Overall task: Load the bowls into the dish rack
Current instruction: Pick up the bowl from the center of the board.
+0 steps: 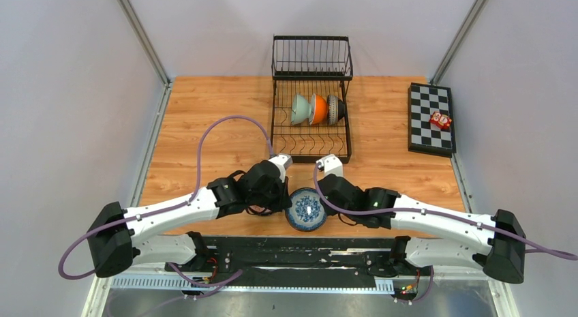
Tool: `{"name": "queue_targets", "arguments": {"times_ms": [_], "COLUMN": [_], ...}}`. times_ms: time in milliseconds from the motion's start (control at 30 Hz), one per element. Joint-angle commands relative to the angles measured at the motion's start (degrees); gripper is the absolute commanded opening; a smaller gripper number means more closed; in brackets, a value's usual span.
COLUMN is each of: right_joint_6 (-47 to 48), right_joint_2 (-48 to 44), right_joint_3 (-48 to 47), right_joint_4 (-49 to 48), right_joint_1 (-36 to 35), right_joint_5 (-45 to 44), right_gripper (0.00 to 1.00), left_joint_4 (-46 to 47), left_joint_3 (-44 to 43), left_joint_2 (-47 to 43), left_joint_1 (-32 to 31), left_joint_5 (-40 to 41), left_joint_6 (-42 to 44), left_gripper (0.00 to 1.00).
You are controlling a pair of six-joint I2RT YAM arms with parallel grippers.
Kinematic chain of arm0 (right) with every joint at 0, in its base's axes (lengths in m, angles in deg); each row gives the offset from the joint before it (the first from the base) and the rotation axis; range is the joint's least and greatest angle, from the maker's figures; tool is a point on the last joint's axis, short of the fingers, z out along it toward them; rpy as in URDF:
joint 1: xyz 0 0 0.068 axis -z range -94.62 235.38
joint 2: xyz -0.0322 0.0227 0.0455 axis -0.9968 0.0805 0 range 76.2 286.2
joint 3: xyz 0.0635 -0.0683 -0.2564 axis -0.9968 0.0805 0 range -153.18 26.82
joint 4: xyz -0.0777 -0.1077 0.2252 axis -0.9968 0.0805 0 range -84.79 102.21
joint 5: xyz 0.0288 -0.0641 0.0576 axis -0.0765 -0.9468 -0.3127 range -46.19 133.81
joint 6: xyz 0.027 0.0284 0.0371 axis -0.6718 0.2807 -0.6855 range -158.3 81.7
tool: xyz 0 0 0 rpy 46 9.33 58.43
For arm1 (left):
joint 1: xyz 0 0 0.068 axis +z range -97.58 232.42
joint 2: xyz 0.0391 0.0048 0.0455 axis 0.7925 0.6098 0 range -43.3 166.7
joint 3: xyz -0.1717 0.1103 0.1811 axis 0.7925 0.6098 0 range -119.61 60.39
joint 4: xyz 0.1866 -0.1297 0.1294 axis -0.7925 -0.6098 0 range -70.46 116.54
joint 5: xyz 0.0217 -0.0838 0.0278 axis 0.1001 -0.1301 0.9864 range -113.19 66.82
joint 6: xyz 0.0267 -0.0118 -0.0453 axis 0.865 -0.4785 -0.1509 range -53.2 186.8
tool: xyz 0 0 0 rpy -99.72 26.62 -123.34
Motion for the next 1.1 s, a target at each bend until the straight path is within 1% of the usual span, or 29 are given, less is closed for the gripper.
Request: {"name": "queue_targets", "arguments": {"times_ms": [0, 33, 67, 200, 267, 333, 400, 833, 1067], "right_joint_6": [-2.0, -2.0, -2.0, -2.0, -2.1, -2.2, -2.2, 2.7, 4.6], "right_joint_2": [-2.4, -2.2, -2.1, -1.6, -1.4, -1.2, -1.3, -5.7, -9.9], "right_joint_3": [-1.0, -1.0, -1.0, -1.2, -1.3, -1.4, -1.6, -4.5, -5.3], "right_joint_4": [-7.6, -7.6, -7.5, -7.3, -7.3, -7.3, -7.2, -5.1, -5.1], "right_joint_1": [0.4, 0.3, 0.3, 0.3, 0.3, 0.4, 0.3, 0.3, 0.3], "right_joint_5": [0.1, 0.1, 0.1, 0.2, 0.3, 0.3, 0.3, 2.3, 5.5], "right_gripper": [0.21, 0.25, 0.27, 0.3, 0.33, 0.41, 0.48, 0.61, 0.72], "left_joint_4": [-1.5, -2.0, -2.4, -3.2, -3.4, -3.5, -3.7, -5.7, -4.7], "left_joint_3": [-2.9, -3.2, -3.5, -3.9, -3.8, -3.7, -3.8, -6.0, -5.6], "left_joint_2": [-1.2, -1.2, -1.3, -1.4, -1.6, -1.7, -2.0, -7.4, -12.1], "left_joint_1": [-0.4, -0.4, -0.5, -0.5, -0.4, -0.5, -0.5, -0.5, -0.5], "left_joint_5": [0.6, 0.6, 0.6, 0.6, 1.9, 2.1, 2.3, 6.4, 8.6], "left_joint_6": [1.7, 1.8, 1.9, 2.2, 2.2, 2.2, 2.2, 2.5, 2.2], "left_gripper": [0.0, 0.0, 0.0, 0.0, 0.0, 0.0, 0.0, 0.0, 0.0]}}
